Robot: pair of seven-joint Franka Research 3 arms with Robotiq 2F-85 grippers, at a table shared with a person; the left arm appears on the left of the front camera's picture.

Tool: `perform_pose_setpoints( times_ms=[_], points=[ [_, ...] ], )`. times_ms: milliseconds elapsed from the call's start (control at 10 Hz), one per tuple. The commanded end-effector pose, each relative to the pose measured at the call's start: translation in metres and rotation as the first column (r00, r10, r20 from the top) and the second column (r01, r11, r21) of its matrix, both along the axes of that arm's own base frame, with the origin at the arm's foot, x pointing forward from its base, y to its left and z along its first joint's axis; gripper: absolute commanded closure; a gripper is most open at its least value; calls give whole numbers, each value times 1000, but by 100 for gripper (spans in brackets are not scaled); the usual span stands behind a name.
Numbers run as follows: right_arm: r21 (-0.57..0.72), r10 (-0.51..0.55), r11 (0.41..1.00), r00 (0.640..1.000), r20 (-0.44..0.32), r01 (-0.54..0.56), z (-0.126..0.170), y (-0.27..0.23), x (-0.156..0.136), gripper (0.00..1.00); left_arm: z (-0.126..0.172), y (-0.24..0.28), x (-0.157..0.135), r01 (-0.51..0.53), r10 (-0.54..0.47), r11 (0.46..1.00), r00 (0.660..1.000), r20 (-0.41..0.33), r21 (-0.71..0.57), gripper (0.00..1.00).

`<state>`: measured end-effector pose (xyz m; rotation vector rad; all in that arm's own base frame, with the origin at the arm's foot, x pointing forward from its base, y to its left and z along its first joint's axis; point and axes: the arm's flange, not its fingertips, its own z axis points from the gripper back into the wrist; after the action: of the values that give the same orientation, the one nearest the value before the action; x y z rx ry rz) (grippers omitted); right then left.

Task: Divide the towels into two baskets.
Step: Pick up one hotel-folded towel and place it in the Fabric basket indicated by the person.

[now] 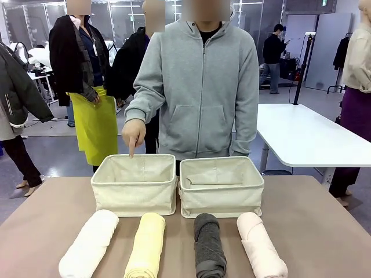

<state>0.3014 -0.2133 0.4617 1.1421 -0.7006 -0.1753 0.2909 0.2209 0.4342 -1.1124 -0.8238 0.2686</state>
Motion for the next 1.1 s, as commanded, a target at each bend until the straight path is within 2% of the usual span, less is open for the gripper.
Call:
perform_pose_setpoints(
  times_ms=[0,500,700,1000],
  points=[
    [8,1,1000,1000,11,-1,2,0,-2,0,0,1,-1,1,-1,1000,1000,11,-12,0],
    [8,1,1000,1000,11,-1,2,0,-2,0,0,0,0,0,0,1000,1000,0,0,0],
    [8,1,1000,1000,11,-1,2,0,-2,0,33,-39,10,135,-125,975,990,-64,176,0],
    [8,1,1000,1000,11,-1,2,0,-2,0,55,-107,31,283,-230,900,954,-190,331,0]
  ],
)
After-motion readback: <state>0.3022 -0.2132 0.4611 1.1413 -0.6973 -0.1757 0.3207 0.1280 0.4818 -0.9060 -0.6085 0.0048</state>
